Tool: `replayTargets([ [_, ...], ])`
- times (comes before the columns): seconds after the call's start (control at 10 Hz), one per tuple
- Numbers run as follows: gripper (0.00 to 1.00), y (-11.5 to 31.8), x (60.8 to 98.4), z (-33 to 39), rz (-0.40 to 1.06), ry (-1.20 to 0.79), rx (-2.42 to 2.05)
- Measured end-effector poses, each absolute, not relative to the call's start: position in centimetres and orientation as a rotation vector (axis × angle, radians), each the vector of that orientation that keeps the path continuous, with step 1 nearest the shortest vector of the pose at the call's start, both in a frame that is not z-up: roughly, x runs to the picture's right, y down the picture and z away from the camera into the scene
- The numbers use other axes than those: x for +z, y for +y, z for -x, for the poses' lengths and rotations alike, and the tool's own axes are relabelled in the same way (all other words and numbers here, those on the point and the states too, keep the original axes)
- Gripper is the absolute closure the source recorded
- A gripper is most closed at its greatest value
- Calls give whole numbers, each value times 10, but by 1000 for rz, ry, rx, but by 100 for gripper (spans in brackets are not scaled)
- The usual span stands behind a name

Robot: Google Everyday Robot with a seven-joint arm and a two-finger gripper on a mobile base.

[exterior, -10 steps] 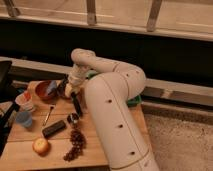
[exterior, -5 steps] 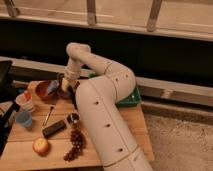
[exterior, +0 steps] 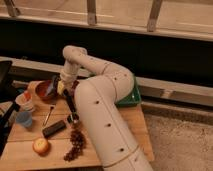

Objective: Wipe purple bowl with brush

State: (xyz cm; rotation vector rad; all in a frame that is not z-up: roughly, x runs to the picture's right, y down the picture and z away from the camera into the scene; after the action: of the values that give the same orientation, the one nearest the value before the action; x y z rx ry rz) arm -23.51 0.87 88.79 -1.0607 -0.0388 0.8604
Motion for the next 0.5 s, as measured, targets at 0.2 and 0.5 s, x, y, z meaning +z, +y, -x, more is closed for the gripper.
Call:
replayTargets([
  [0.2, 100, 16, 885, 226, 1067, -20, 879],
  [0.5, 100, 20, 879, 195, 1057, 23, 924],
])
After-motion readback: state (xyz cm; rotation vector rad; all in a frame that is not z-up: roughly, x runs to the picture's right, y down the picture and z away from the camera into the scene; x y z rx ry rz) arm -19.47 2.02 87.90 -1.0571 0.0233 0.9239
